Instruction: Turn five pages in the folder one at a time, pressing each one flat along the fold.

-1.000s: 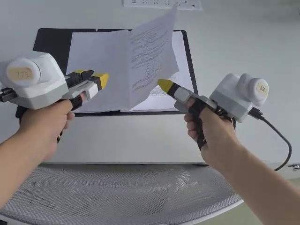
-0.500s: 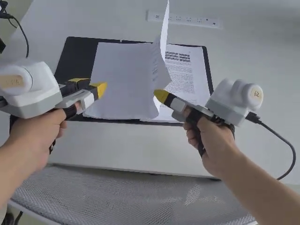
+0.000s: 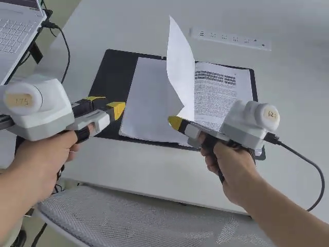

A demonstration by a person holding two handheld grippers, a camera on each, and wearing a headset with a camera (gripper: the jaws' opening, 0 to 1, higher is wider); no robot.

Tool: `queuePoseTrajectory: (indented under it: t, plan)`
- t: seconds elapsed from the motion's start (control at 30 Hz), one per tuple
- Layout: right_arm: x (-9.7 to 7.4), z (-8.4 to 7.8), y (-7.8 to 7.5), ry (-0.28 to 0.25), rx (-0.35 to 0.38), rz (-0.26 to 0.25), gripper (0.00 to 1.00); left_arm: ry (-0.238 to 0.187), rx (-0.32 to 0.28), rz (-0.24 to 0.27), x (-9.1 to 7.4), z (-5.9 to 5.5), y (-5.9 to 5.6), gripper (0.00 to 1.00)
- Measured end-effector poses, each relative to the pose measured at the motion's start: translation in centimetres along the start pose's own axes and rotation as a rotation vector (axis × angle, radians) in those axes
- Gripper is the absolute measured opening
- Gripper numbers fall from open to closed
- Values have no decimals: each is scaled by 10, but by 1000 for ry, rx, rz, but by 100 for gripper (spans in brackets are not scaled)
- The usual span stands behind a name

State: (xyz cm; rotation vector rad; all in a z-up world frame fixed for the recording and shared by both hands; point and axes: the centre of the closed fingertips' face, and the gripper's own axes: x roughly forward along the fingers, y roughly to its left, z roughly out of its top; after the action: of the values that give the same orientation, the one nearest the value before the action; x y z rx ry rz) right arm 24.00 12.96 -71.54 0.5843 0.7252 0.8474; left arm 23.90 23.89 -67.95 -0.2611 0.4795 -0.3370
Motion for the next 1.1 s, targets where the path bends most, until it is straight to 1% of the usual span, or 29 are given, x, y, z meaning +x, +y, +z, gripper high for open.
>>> queuePoseTrajectory:
  t: [0.03, 0.07, 0.13, 0.2, 0.23, 0.33, 0.4, 0.43, 0.53, 0.67, 0.77, 0.83, 0.87, 0.93, 0.97, 1.0, 1.07, 1.1]
  plan:
    - [5, -3, 0, 13, -2, -6, 0, 2, -2, 2, -2, -1, 2, 27]
    - [9, -5, -4, 19, -8, -6, 0, 2, -5, 4, -3, -2, 5, 27]
    - [19, -11, -10, 51, -23, -18, 0, 5, -11, 10, -7, -3, 10, 27]
    - [28, -15, -13, 64, -22, -18, 0, 8, -14, 16, -10, -5, 14, 27]
    - [33, -19, -16, 83, -37, -31, 0, 8, -15, 16, -11, -5, 15, 27]
    - [41, -26, -17, 104, -40, -33, 0, 6, -16, 20, -15, -6, 18, 27]
    - [47, -32, -21, 135, -56, -48, 0, 11, -15, 21, -17, -8, 20, 27]
    - [51, -34, -22, 135, -52, -43, 0, 9, -17, 23, -19, -9, 21, 27]
    - [57, -41, -28, 156, -56, -55, 0, 17, -21, 27, -21, -13, 24, 27]
    - [61, -49, -37, 183, -66, -72, 0, 21, -29, 31, -25, -17, 26, 27]
    - [62, -54, -41, 195, -69, -79, 1, 25, -28, 34, -25, -18, 27, 27]
    - [63, -56, -43, 199, -59, -75, 1, 24, -29, 32, -26, -19, 27, 27]
    - [63, -62, -44, 221, -60, -80, 1, 26, -26, 36, -26, -19, 28, 27]
    - [63, -64, -45, 218, -64, -74, 1, 27, -29, 36, -26, -20, 29, 27]
    - [63, -67, -45, 228, -56, -73, 0, 25, -29, 39, -26, -20, 29, 27]
    - [63, -69, -44, 230, -47, -67, 0, 26, -31, 38, -26, -20, 30, 27]
    - [62, -70, -41, 230, -53, -67, 0, 26, -32, 39, -26, -20, 30, 27]
    - [62, -71, -40, 232, -42, -62, 0, 30, -31, 40, -25, -21, 31, 27]
